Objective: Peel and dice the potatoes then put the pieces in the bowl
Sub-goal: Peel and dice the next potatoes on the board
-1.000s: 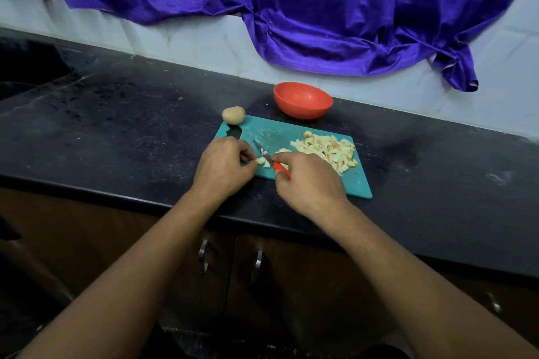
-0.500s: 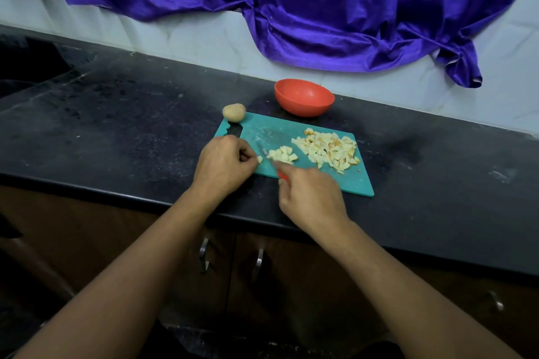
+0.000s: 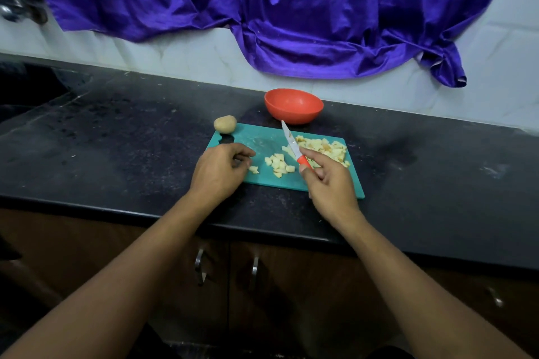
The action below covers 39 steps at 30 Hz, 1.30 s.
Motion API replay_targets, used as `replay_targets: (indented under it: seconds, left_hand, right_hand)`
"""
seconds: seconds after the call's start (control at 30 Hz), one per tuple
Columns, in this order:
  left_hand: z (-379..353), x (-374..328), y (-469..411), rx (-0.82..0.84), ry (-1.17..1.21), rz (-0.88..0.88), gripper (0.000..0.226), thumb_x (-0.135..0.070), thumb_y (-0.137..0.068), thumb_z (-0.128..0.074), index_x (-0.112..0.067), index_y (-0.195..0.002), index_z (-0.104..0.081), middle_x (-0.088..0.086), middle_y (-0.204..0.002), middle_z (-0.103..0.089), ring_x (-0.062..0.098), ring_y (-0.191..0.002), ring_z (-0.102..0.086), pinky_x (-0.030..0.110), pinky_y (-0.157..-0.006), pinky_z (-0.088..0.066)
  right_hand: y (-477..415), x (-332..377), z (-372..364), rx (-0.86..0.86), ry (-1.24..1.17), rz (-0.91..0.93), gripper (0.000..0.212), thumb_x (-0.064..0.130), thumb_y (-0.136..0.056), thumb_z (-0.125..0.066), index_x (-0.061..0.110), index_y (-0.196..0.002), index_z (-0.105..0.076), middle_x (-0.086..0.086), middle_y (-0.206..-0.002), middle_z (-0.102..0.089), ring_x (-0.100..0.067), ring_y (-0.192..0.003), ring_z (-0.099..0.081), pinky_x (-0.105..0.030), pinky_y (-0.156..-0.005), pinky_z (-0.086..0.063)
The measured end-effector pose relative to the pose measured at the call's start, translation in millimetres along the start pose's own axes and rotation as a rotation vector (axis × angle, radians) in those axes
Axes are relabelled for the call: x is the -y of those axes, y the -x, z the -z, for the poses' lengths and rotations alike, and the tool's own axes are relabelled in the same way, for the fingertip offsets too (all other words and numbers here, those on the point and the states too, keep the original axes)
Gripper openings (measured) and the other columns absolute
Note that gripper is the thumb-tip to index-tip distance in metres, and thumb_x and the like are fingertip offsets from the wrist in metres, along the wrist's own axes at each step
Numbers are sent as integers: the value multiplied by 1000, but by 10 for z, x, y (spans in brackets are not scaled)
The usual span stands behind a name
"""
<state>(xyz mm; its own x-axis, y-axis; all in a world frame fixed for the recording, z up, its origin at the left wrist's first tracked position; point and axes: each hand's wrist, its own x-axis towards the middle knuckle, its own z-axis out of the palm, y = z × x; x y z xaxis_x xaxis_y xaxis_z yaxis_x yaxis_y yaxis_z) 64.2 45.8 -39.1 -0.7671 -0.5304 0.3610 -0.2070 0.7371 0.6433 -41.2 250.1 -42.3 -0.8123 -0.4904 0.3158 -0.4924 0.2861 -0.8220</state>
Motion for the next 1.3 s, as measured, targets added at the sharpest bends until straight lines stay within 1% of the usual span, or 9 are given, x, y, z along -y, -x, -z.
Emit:
replay_targets:
  seconds: [0.1, 0.2, 0.37, 0.53, 0.73, 0.9, 1.0, 1.13, 1.3]
  left_hand:
    - [-76, -111, -138, 81, -29, -43, 26, -29, -92, -70, -30, -118, -74, -17, -99, -72, 3, -81, -58, 34, -85, -54]
    - [-149, -309, -346, 183, -93, -63, 34, -40, -90, -74, -27, -121, -72, -12, -108, -72, 10, -96, -65, 38, -91, -55]
    - [-234, -511, -665, 404, -198, 46, 17, -43, -87, -76, -29, -96, -76, -11, -93, -73, 10, -91, -67, 40, -89, -57]
    - [-238, -549, -793, 507, -103, 132, 10, -29, -86, -81, -21, -89, -76, -4, -93, -76, 15, -95, -69, 34, -86, -56]
    - [-224, -487, -713, 442, 36, 96, 15, -16, -80, -86, -19, -89, -74, -3, -85, -76, 16, -88, -71, 36, -85, -60]
    - [-196, -371, -545, 208, 124, -9, 14, -24, -82, -84, -22, -85, -71, -8, -81, -72, 6, -77, -67, 29, -73, -55]
    - [-137, -276, -402, 152, 205, -26, 13, -19, -83, -82, -20, -84, -69, -10, -75, -69, -1, -64, -59, 24, -66, -51]
    - [-62, -159, -191, 153, 248, -32, 12, -17, -83, -81, -21, -88, -71, -5, -76, -71, 1, -65, -62, 19, -65, -51]
    - [-89, -51, -48, 150, 130, -53, 8, -32, -86, -80, -33, -94, -79, -16, -82, -74, 5, -74, -66, 23, -67, -50]
  right_hand:
    - [-1, -93, -21, -22, -91, 5, 38, 26, -101, -62, 38, -137, -63, -14, -58, -50, -26, -53, -41, -50, -49, -43]
    - [-20, -111, -8, -52, -150, 4, 39, 27, -99, -62, 34, -137, -64, -3, -57, -49, -26, -53, -40, -49, -49, -42]
    - [-10, -124, -24, -43, -171, 3, 40, 27, -98, -61, 34, -137, -63, -1, -56, -50, -26, -52, -42, -50, -49, -43]
    - [-20, -116, -19, -43, -157, 10, 40, 27, -99, -61, 36, -137, -63, -21, -62, -53, -27, -52, -43, -52, -50, -45]
    - [-21, -114, -11, -36, -127, 15, 40, 23, -101, -61, 35, -139, -62, -22, -66, -55, -27, -54, -45, -52, -50, -45]
    - [-4, -97, -6, -33, -107, 16, 40, 23, -101, -61, 33, -140, -61, -20, -64, -54, -25, -53, -44, -51, -49, -45]
    - [-2, -91, -9, -29, -90, 12, 40, 23, -102, -61, 33, -140, -61, -9, -57, -50, -24, -52, -42, -51, -49, -44]
    - [6, -60, -8, -30, -42, 9, 40, 23, -101, -62, 34, -140, -61, 1, -54, -50, -21, -50, -43, -50, -49, -45]
    - [79, 45, -1, 10, 129, 63, 40, 27, -102, -62, 36, -141, -61, 17, -50, -44, -4, -46, -38, -21, -48, -32]
